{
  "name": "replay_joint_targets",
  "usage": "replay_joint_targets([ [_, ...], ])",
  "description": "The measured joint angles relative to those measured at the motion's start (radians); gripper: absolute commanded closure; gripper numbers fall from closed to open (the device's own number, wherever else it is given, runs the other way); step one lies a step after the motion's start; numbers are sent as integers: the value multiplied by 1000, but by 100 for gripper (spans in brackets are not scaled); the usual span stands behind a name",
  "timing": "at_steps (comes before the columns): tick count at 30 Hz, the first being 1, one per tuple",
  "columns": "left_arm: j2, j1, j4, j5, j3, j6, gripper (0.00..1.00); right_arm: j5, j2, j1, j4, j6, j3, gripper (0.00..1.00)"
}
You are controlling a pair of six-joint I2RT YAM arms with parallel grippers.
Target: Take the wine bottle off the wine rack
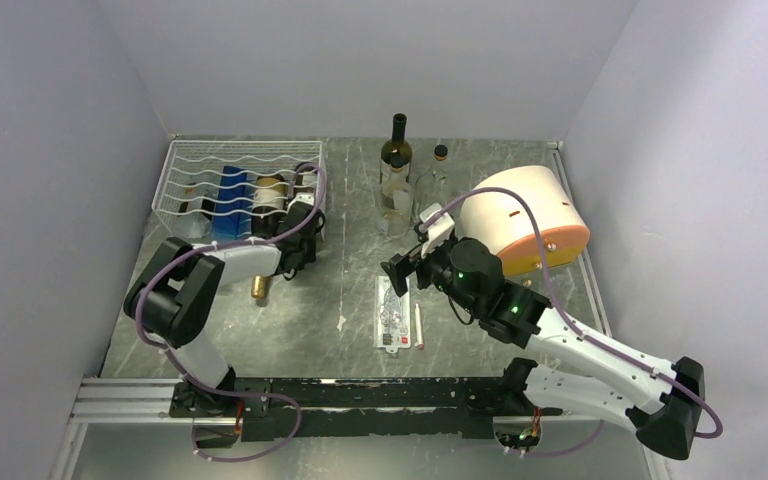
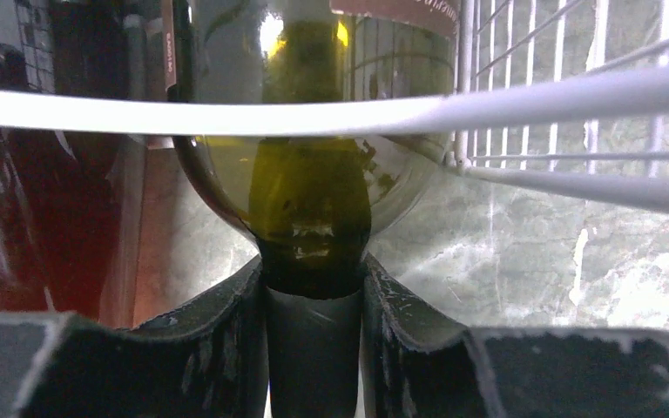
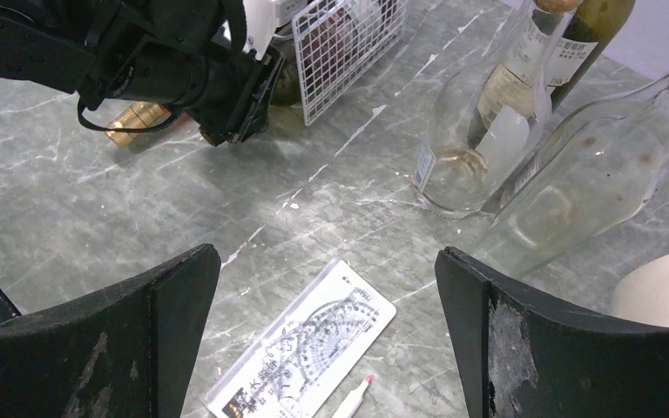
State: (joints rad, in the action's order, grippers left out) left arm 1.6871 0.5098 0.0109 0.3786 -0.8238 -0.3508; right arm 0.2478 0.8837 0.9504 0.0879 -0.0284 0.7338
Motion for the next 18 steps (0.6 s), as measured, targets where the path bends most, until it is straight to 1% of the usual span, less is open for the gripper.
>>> replay_joint_targets([
  [6, -23, 15, -49, 38, 42, 15, 68, 0, 7, 0, 1, 0, 0, 0],
  [8, -55, 23, -58, 45, 74, 14, 70, 2, 7, 0, 1, 0, 0, 0],
  [11, -114, 37, -57, 48, 129, -4, 77, 2, 8, 0, 0, 0, 0, 0],
  [16, -217, 63, -23, 44, 207, -50, 80, 2, 27, 0, 0, 0, 0, 0],
  [18, -269, 72, -5, 37, 241, -69, 84, 1, 35, 0, 0, 0, 0, 0],
])
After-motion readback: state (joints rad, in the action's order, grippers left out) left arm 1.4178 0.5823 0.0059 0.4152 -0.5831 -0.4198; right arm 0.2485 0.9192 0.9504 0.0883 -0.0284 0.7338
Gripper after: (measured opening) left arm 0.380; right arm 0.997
